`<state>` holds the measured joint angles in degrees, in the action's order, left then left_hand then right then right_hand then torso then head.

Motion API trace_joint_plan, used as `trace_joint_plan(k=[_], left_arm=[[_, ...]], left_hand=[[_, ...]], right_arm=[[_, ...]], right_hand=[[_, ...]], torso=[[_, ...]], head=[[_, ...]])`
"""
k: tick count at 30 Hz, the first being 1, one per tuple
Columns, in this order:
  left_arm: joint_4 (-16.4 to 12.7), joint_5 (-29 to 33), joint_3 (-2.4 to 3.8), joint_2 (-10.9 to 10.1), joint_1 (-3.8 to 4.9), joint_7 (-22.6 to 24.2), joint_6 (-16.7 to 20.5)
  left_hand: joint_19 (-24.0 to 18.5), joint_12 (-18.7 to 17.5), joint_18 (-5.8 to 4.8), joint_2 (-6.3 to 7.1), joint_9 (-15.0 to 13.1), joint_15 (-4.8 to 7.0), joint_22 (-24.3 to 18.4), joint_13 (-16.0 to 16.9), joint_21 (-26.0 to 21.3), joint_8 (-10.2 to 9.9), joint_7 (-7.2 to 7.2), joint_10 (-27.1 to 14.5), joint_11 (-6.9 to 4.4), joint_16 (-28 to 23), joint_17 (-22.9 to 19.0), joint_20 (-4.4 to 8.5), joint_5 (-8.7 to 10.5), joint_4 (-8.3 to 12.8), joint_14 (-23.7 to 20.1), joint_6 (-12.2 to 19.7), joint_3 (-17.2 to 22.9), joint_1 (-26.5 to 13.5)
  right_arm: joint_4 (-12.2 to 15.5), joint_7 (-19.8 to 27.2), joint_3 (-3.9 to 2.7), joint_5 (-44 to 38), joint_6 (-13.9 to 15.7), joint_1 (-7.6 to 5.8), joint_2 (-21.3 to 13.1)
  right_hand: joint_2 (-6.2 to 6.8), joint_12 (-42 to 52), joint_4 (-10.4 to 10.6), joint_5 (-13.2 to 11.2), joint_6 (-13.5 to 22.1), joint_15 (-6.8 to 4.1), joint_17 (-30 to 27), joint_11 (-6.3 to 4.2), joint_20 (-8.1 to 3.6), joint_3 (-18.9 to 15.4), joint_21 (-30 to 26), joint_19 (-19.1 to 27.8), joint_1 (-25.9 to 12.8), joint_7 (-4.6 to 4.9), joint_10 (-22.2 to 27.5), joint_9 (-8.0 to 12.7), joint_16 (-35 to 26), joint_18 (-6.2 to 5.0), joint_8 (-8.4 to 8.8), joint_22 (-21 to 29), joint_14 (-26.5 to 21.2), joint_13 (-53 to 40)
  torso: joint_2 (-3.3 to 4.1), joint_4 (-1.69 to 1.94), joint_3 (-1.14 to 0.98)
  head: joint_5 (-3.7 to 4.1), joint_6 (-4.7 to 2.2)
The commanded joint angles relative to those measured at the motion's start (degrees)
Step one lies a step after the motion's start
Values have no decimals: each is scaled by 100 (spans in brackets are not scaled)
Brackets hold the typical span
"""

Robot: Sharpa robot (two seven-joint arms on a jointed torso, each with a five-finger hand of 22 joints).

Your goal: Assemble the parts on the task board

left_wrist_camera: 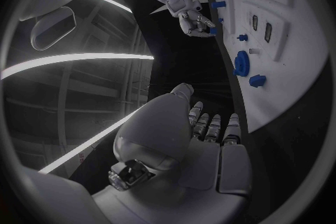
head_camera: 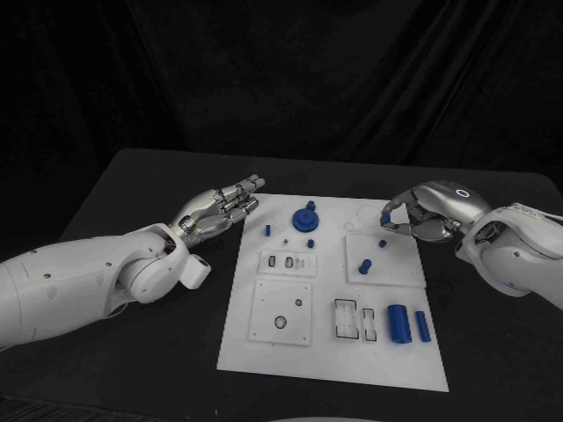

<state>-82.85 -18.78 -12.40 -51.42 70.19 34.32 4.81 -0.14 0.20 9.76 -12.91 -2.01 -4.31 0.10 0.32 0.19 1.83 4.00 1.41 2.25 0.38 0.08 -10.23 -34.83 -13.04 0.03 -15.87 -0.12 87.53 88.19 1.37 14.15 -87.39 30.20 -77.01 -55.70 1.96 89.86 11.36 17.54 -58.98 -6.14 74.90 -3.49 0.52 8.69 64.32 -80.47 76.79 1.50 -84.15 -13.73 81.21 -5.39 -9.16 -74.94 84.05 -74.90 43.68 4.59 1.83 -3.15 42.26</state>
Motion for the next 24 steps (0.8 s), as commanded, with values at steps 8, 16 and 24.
trace_joint_plan(k=[8,16,24], left_arm=[[-2,4,4,52,-8,58,-72],[20,4,4,65,-10,57,-80],[28,4,4,92,-10,56,-83]], left_hand=[[14,18,27,38,-2,-24,-10,7,-19,21,46,-1,58,-38,-8,-34,-16,9,-3,-1,35,-29],[14,17,27,38,-1,-26,-10,6,-19,20,49,-5,61,-38,-8,-38,-16,15,-3,8,45,-32],[14,16,28,37,0,-27,-10,6,-19,19,50,-7,63,-38,-8,-39,-16,18,-3,13,51,-33]], right_arm=[[396,-187,0,290,141,82,418],[302,-576,-1,-71,-93,209,963],[144,-814,-2,-307,-422,337,1345]], right_hand=[[69,14,-148,480,-209,4,882,49,-8,73,16,-68,112,49,-585,-102,74,54,-37,-751,449,-1510],[91,14,-186,467,-226,22,902,73,3,81,19,-81,102,75,-585,-122,103,56,-23,-762,457,-1510],[99,14,-201,418,-202,28,945,83,9,82,73,-108,76,91,-585,-126,161,65,9,-786,469,-1510]], torso=[[-5,15,11],[19,33,5],[-6,-10,16]], head=[[53,58],[107,66],[57,79]])
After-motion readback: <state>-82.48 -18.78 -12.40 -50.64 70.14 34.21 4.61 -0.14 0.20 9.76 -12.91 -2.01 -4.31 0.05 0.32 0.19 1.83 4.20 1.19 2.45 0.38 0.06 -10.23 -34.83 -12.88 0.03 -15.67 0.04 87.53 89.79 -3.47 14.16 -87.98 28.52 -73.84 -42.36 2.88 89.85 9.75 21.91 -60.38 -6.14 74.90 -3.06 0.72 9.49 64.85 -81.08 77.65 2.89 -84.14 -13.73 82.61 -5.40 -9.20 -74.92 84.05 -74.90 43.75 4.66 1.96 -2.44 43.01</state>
